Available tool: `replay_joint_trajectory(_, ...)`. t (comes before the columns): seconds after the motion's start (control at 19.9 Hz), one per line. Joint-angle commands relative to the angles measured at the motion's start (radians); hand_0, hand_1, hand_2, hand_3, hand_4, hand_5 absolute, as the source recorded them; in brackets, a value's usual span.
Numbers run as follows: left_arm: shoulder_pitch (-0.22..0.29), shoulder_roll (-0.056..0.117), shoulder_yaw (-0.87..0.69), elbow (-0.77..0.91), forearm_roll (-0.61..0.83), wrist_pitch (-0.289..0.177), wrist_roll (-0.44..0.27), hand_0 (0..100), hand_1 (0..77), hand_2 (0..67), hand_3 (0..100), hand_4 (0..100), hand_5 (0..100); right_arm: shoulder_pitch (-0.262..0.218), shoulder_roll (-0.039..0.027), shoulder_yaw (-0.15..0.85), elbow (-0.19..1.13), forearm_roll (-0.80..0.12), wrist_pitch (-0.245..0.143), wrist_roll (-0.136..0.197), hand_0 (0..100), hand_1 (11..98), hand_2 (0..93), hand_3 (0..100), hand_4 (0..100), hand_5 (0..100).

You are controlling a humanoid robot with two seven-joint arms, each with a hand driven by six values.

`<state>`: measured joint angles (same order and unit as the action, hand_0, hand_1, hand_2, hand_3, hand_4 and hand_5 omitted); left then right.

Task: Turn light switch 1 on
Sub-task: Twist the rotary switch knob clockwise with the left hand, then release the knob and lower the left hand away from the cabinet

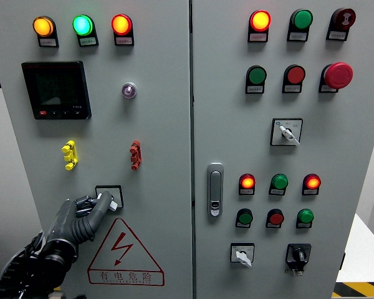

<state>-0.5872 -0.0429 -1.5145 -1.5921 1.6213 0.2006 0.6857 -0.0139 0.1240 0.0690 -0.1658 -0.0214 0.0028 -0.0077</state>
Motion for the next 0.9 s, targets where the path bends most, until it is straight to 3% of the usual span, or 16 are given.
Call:
replay_joint_trajectory(0.0, 0.001, -0.003, 0.000, 0.000, 0.000, 0.003, 0.000, 94, 52.5, 60.4, 100, 100, 100, 0.000, 0.0002, 0.000, 0.000, 0.000, -0.001, 0.000, 0, 19.5, 0.0, 19, 19, 11)
replay_joint_trajectory(0.15, 0.004, -0.003, 0.000, 0.000, 0.000, 0.005, 0.000, 96, 50.1, 60.5, 100, 100, 100, 0.000, 0.0002, 0.000, 0.000, 0.000, 0.000, 0.000, 0, 19.5, 0.0, 19, 19, 11)
replay_joint_trajectory(0.25, 0.007, -0.003, 0.000, -0.002, 0.000, 0.005, 0.000, 89, 46.5, 60.8, 100, 100, 100, 0.000, 0.0002, 0.000, 0.000, 0.000, 0.000, 0.000, 0, 19.5, 0.0, 19, 19, 11)
replay_joint_trajectory(0.35, 0.012, -0.003, 0.000, -0.002, 0.000, 0.005, 0.000, 71, 44.6, 61.0, 100, 100, 100, 0.000, -0.0013, 0.000, 0.000, 0.000, 0.000, 0.000, 0, 19.5, 0.0, 19, 19, 11)
replay_joint_trajectory(0.55, 0.015, -0.006, 0.000, -0.006, -0.001, 0.010, 0.000, 54, 45.7, 61.1, 100, 100, 100, 0.000, -0.0013, 0.000, -0.001, 0.000, 0.000, 0.000, 0, 19.5, 0.0, 19, 19, 11)
replay_joint_trajectory(0.75, 0.032, -0.009, 0.000, -0.016, -0.003, 0.010, 0.000, 29, 48.6, 60.9, 100, 100, 100, 0.000, -0.0013, 0.000, -0.001, 0.000, 0.000, 0.000, 0, 19.5, 0.0, 19, 19, 11)
replay_joint_trajectory(0.85, 0.038, -0.009, 0.000, -0.023, -0.003, 0.010, -0.002, 23, 49.0, 60.8, 100, 100, 100, 0.000, 0.0002, 0.000, 0.000, 0.000, -0.001, 0.000, 0, 19.5, 0.0, 19, 19, 11)
